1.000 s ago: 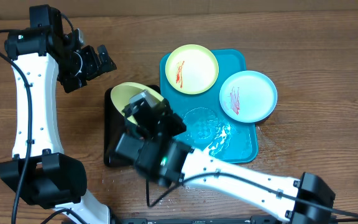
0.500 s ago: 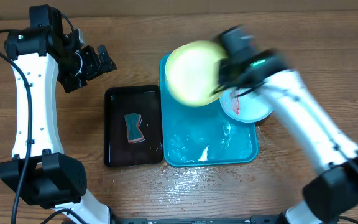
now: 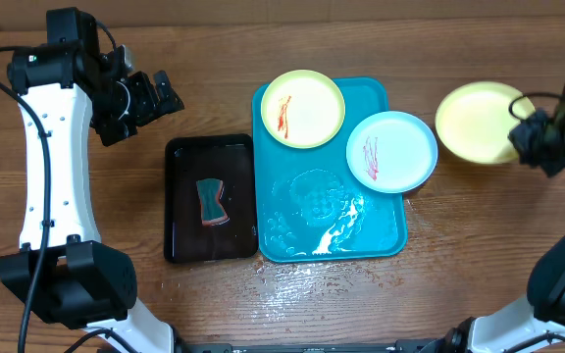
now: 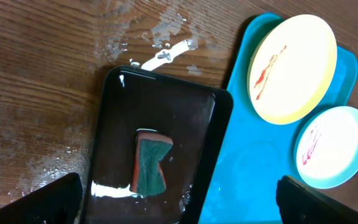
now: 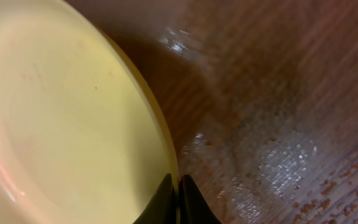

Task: Clean dirty plates on tray and stack at the side
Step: 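Lift the front yellow plate with the right gripper and place it right of the tray, then grasp the blue-rimmed plate with the right gripper and drag it to the tray front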

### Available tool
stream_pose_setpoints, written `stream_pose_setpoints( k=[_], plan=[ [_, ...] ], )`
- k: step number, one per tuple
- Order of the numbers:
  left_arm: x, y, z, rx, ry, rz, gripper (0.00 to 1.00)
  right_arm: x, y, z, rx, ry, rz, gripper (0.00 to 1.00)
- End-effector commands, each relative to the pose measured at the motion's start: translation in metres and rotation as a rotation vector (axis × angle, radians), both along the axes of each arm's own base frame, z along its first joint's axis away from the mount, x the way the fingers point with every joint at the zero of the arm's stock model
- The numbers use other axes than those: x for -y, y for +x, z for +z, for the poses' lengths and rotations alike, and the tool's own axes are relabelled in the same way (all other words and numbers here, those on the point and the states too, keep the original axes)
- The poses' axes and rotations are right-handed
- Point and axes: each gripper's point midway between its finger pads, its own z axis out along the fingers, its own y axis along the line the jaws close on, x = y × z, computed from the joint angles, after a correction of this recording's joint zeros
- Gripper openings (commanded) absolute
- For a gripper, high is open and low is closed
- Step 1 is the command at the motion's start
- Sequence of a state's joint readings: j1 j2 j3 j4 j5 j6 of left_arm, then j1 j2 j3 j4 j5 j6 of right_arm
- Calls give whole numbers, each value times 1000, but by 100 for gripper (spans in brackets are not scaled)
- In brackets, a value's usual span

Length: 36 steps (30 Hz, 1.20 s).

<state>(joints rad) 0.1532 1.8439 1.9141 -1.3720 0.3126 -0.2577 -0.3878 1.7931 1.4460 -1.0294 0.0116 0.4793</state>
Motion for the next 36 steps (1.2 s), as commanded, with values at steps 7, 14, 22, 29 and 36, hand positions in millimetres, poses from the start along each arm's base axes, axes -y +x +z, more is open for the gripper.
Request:
stream_pose_setpoints(
  k=[7, 14, 22, 29, 36],
  plan=[
    [1, 0, 16, 52, -3, -18, 100, -18, -44, -70, -153, 4, -33, 4],
    [1, 0, 16, 52, -4, -18, 100, -50, -47, -74, -217, -51, 80, 13],
    [2, 0, 17, 52, -4, -19, 100, -84, -17, -44, -103, -87, 261, 39],
    [9, 0, 17, 64, 7, -81, 100, -148, 21, -27, 108, 29, 580, 51],
    [44, -4, 17, 91, 26, -273, 100, -150, 25, -72, 44, -49, 597, 55]
  ],
)
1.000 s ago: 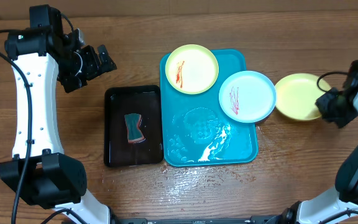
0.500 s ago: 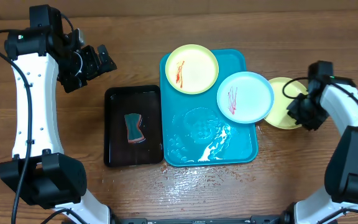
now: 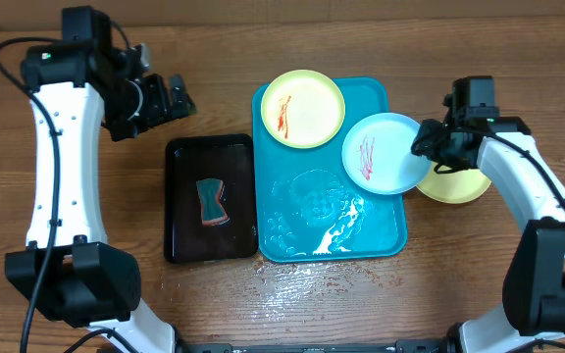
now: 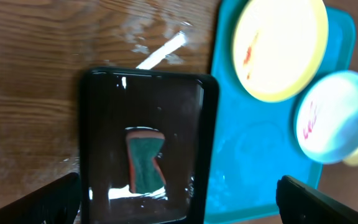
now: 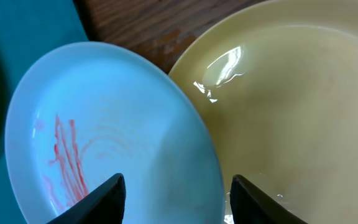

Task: Clean dirty plates on tray and stack at the side
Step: 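Grasp the blue-rimmed plate with the right gripper and drag it to the tray front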

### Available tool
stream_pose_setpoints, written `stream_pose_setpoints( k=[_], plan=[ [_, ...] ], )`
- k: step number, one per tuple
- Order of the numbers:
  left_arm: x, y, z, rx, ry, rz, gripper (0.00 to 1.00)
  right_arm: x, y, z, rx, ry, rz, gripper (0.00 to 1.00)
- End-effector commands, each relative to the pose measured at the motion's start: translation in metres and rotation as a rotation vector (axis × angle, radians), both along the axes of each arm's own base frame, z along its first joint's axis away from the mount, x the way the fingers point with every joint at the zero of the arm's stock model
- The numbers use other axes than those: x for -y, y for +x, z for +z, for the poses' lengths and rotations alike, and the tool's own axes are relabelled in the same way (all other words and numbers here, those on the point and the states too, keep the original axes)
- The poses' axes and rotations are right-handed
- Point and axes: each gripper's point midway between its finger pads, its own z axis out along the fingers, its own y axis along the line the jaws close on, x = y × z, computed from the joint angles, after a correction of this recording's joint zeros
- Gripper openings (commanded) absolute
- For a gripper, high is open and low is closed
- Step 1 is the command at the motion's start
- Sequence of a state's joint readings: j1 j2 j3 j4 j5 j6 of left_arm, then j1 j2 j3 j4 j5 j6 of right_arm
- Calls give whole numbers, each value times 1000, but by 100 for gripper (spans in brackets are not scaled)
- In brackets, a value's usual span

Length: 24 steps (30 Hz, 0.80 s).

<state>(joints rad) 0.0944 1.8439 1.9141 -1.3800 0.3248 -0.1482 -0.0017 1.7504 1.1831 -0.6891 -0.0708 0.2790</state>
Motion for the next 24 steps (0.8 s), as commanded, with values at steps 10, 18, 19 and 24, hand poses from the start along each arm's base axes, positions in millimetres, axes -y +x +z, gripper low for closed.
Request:
stream_pose_setpoints(
  k=[10, 18, 19, 24],
  plan=[
    [26, -2, 15, 65, 19, -132, 100, -7, -22, -22, -124, 32, 27, 4],
    [26, -3, 15, 63, 19, -132, 100, -61, -60, 14, -171, 117, 159, 4],
    [26, -3, 15, 63, 19, -132, 100, -69, -66, 13, -194, 118, 167, 4],
    [26, -4, 15, 58, 18, -132, 100, -105, -86, -7, -258, 132, 156, 4]
  ],
)
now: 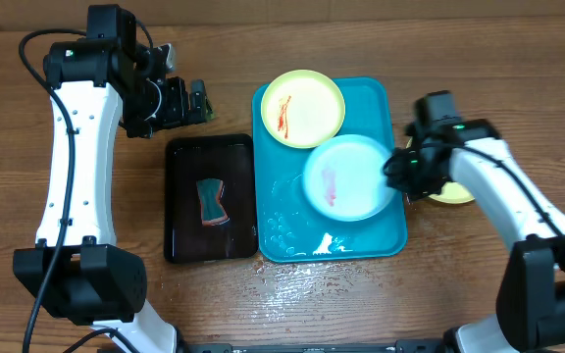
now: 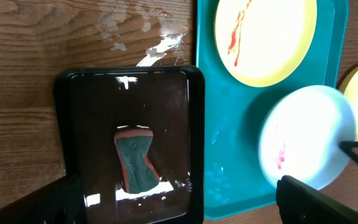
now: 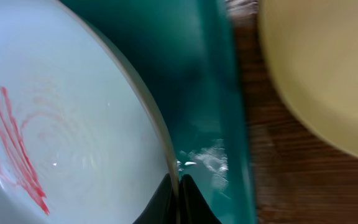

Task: Clean dirty plates on tray and stack at the side
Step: 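Grasp the blue-rimmed plate with the right gripper and drag it to the tray front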

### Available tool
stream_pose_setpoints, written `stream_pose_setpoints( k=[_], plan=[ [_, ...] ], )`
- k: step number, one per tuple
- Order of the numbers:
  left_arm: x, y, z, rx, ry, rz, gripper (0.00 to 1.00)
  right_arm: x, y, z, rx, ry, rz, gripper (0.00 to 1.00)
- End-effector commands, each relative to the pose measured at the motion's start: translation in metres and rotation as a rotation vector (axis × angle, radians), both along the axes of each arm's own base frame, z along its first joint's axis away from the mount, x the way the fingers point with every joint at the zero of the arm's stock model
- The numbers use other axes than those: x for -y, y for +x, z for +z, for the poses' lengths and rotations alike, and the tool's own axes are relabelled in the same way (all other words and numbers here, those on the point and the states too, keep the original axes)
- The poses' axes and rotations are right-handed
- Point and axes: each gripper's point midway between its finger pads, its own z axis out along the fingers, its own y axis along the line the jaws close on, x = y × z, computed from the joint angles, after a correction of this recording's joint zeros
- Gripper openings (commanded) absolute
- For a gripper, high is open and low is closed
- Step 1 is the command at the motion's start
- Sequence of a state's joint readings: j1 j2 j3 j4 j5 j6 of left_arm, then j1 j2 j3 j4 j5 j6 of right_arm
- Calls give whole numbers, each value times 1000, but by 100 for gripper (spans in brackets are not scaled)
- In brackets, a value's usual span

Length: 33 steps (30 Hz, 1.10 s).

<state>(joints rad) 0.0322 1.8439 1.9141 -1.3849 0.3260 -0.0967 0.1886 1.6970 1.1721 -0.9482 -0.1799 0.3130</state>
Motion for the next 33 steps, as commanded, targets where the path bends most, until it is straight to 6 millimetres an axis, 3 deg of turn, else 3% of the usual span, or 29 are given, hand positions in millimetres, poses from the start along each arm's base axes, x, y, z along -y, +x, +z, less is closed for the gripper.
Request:
stream_pose_setpoints(
  k=[1, 4, 8, 10, 16, 19, 24, 29, 33],
  plan=[
    [1, -1, 15, 47, 4, -23, 100, -30, -13, -14, -37, 34, -36, 4],
    [1, -2, 14, 41, 4, -23, 100, -38, -19, -36, -45, 9, -76, 5],
    [-2, -7, 12, 17, 22, -19, 100, -24, -18, -46, -57, -48, -175, 12],
    [-7, -10, 9, 2, 61, -12, 100, -21, -12, -42, -40, -39, -190, 22],
    [-16, -19, -5, -70, 142, 65, 97, -23, 6, 0, 82, -17, -95, 26],
    [-18, -26, -27, -129, 196, 121, 95, -25, 13, 34, 195, 2, -23, 28],
    [-2, -34, -77, -189, 206, 110, 89, -24, 9, 65, 271, 22, -15, 31],
    [2, -42, -130, -210, 236, 122, 78, -22, -2, 66, 243, 19, -13, 32],
    [-10, -46, -163, -204, 298, 178, 68, -20, -8, 63, 214, 12, -12, 32]
  ],
)
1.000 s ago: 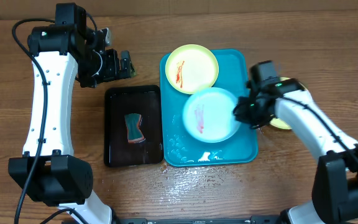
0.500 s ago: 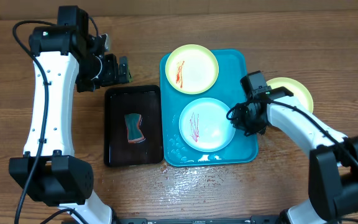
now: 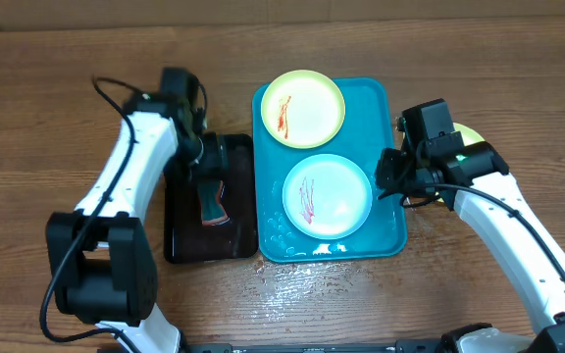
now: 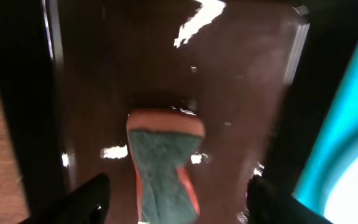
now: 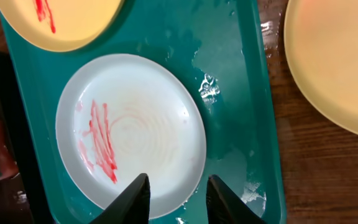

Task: Clean dirty plates on tray and stack at the side
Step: 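Grasp the blue-rimmed plate with the right gripper and drag it to the tray front, then grasp the sponge from the black tray with the left gripper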

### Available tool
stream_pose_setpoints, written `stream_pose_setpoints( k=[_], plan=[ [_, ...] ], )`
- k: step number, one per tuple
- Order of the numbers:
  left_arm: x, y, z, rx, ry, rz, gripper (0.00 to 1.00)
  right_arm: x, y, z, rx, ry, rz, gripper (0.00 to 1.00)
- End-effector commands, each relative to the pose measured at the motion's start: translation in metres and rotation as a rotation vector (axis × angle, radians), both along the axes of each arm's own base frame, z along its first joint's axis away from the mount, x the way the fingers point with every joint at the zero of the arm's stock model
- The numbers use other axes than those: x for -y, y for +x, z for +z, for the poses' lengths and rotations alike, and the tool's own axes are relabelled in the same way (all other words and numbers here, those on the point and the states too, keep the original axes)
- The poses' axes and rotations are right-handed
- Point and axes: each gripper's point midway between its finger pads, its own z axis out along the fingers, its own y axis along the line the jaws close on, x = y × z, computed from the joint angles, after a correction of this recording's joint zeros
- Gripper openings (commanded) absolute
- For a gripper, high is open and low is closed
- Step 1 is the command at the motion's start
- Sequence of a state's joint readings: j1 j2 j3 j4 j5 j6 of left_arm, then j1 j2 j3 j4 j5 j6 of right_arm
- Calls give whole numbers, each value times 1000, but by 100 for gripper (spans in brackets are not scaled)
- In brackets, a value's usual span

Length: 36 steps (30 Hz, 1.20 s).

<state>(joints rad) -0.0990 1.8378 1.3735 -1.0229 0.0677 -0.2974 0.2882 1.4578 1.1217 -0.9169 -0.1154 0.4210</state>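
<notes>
A pale plate (image 3: 328, 195) smeared red lies flat in the near half of the teal tray (image 3: 390, 108); the right wrist view shows this plate (image 5: 131, 134) too. My right gripper (image 5: 179, 200) hangs open over its right rim, at the tray's right side (image 3: 388, 182). A yellow plate (image 3: 304, 108) with red streaks sits at the tray's far end. A green-and-orange sponge (image 4: 163, 168) lies in the black tray (image 3: 179, 245). My left gripper (image 4: 176, 205) is open, low over the sponge, one finger on either side.
A clean yellow plate (image 5: 334, 62) rests on the wooden table right of the teal tray, partly hidden under my right arm in the overhead view. Water pools on the teal tray (image 5: 241, 93) and wets the table near its front edge.
My right gripper has let go of the pale plate, which now lies flat mid-tray. My left gripper has come down from behind the black tray to just over the sponge.
My right gripper was first shut on the clean yellow plate's rim, right of the tray. Then it was open at the pale plate's edge. Later it held that plate over the tray's middle. Now the plate lies there, released. My left gripper stayed high, then dropped to the sponge.
</notes>
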Motion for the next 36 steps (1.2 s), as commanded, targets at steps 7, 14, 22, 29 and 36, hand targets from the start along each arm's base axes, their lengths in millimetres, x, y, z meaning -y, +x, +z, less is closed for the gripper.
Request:
stream_pose_setpoints(
  k=[7, 14, 22, 29, 36],
  plan=[
    [-11, -5, -49, 53, 52, 60, 37, 0, 2, 3, 9, -3, 8, 32],
    [-8, -9, -63, 36, 38, 36, 34, -1, 1, 3, 6, 0, 9, 32],
    [4, -14, -69, -5, -19, 4, 4, -1, -2, 3, -5, 4, 12, 31],
    [1, 2, -22, -21, -19, -1, 28, -1, -3, 2, -13, 2, 12, 31],
    [6, -11, -5, -91, -20, -14, 59, 0, -5, 1, -19, -1, 12, 31]
  ],
)
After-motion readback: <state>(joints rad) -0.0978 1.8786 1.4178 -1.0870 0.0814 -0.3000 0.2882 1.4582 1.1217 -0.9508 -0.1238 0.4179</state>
